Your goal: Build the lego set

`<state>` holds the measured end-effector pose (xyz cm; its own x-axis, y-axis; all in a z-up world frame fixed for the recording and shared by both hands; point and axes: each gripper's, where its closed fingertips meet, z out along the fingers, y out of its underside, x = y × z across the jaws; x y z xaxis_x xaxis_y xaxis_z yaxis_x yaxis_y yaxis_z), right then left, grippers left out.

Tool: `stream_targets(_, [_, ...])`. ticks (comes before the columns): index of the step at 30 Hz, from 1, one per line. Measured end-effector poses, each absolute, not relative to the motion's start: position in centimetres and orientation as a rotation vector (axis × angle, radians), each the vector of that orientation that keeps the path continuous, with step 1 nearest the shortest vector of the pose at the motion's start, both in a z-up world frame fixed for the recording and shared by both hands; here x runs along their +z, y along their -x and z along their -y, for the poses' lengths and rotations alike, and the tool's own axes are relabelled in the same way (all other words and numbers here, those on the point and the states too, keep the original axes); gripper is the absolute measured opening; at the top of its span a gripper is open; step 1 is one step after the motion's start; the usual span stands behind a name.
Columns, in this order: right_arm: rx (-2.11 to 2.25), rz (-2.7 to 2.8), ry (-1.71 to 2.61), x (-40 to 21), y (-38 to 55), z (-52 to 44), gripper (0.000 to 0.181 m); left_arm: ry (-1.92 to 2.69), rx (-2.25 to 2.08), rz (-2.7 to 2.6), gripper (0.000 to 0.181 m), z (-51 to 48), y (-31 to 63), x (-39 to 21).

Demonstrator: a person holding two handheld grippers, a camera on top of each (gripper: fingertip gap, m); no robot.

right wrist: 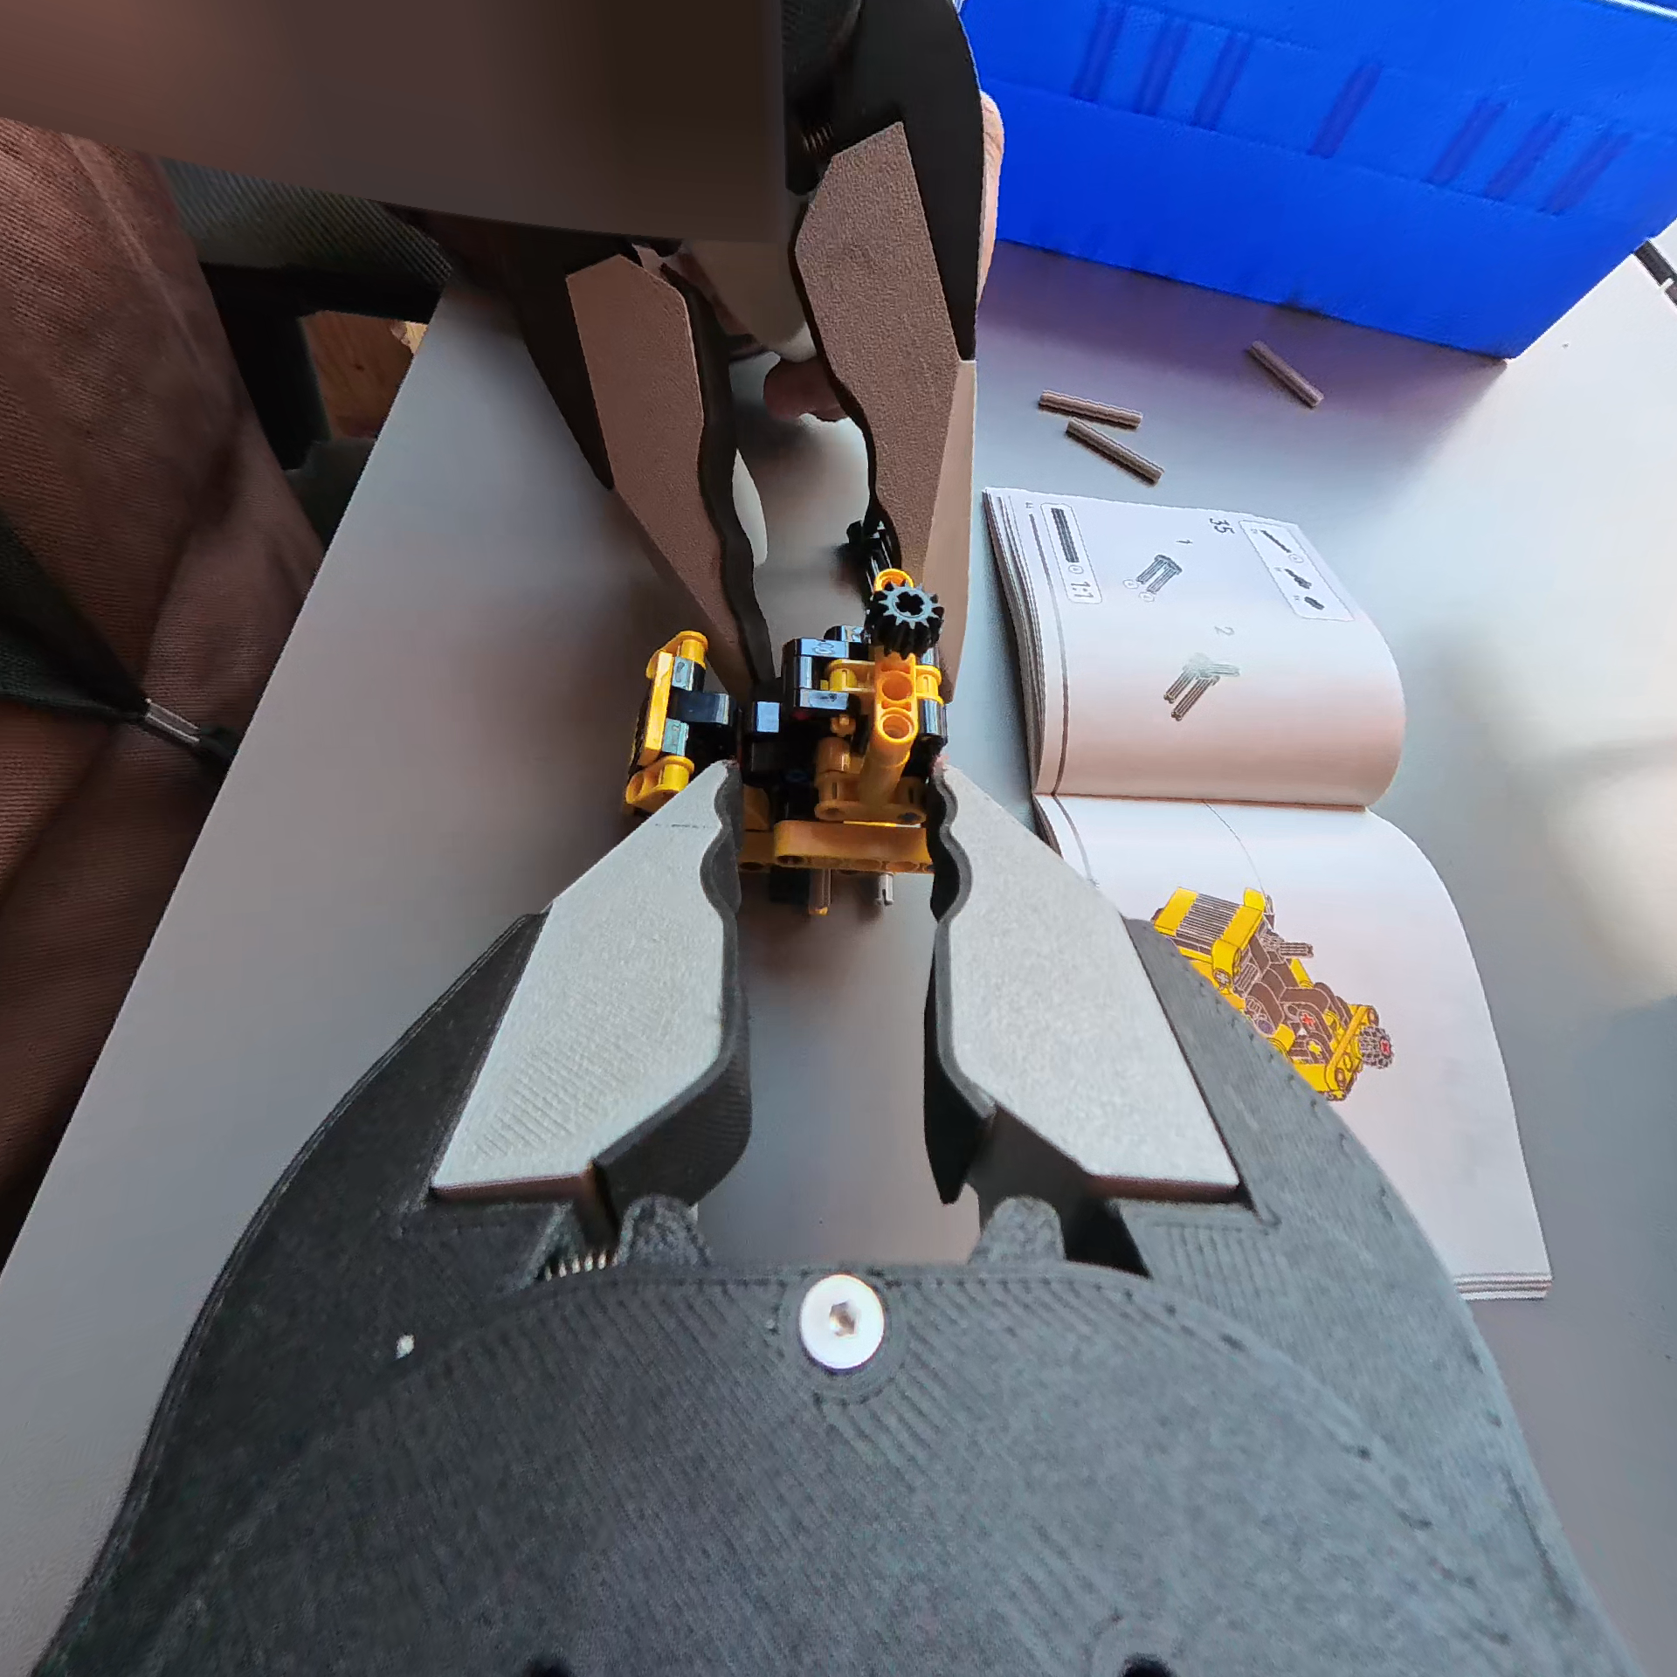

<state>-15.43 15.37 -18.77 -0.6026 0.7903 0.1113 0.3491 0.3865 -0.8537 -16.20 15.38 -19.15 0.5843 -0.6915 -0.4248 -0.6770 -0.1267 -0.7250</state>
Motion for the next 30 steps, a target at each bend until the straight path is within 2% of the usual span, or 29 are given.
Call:
stream_targets(17, [1.164,2.118,1.048,-18.69,15.64,-15.61,0.038,1.724,0.355,-1.236,0.045,-16.07,17.04,-19.04])
stream_targets(30, [1.115,2.136,0.95,-18.71,15.48,-15.72,0.038,1.867,-0.038,-1.131,0.036,-15.69,16.16,-19.18])
